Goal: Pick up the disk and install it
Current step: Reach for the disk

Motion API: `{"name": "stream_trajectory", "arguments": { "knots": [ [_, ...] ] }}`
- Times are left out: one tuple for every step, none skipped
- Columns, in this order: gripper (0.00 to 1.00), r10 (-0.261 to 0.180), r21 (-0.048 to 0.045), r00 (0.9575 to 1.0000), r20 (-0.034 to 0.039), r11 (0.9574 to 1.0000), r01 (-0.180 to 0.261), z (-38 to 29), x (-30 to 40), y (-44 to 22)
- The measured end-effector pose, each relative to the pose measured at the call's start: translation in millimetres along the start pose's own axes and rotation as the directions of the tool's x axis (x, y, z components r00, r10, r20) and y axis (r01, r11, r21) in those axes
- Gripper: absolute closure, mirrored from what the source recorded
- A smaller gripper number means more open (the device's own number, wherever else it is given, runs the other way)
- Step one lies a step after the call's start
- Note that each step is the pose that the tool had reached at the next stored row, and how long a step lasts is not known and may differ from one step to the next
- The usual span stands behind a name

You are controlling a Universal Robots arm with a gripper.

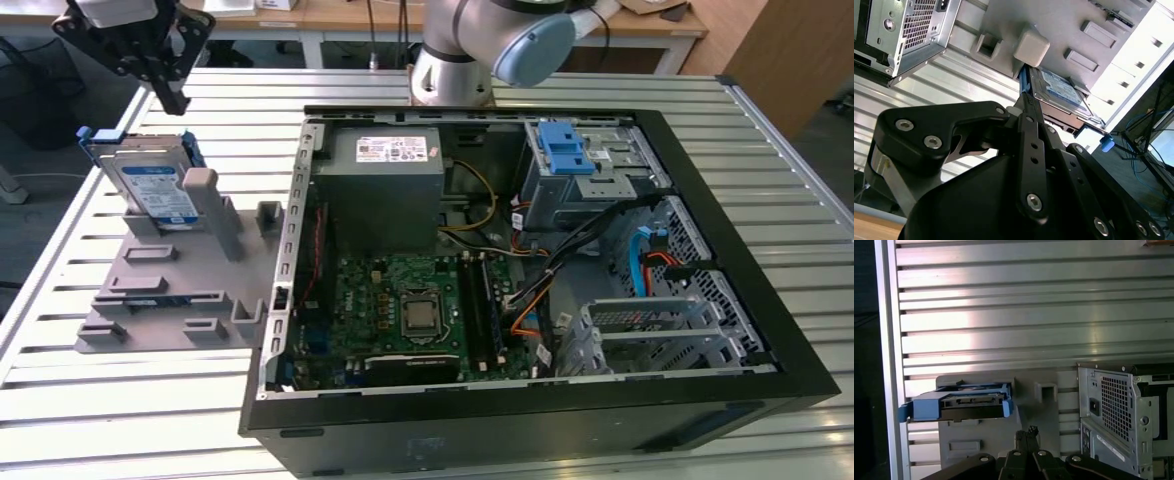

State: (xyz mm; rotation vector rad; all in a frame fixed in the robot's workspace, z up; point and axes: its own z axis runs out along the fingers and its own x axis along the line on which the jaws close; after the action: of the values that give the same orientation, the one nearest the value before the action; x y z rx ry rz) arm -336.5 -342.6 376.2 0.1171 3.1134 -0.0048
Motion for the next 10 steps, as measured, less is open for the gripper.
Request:
{"name": "stream_trajectory", "arguments": {
  "knots": [
    [0.89, 0.0, -0.0017, 1.0, -0.0001, 1.0, 0.0, 0.1, 1.1, -0.1],
    [0.89, 0.0, -0.0034, 1.0, -0.0003, 1.0, 0.0, 0.1, 2.1, -0.2],
    [0.89, 0.0, -0.0042, 1.0, -0.0003, 1.0, 0.0, 0.2, 2.9, -0.2],
    [0.89, 0.0, -0.0044, 1.0, -0.0002, 1.0, 0.0, 0.3, 3.4, -0.3],
    [0.89, 0.0, -0.0045, 1.0, -0.0002, 1.0, 0.0, 0.4, 3.8, -0.3],
    [0.89, 0.0, -0.0045, 1.0, -0.0003, 1.0, 0.0, 0.4, 3.8, -0.3],
    [0.89, 0.0, -0.0045, 1.0, -0.0002, 1.0, 0.0, 0.4, 3.9, -0.3],
    [0.89, 0.0, -0.0044, 1.0, -0.0003, 1.0, 0.0, 0.3, 3.9, -0.3],
    [0.89, 0.0, -0.0043, 1.0, -0.0004, 1.0, 0.0, 0.3, 4.0, -0.3],
    [0.89, 0.0, -0.0045, 1.0, -0.0003, 1.0, 0.0, 0.3, 4.2, -0.3]
  ]
}}
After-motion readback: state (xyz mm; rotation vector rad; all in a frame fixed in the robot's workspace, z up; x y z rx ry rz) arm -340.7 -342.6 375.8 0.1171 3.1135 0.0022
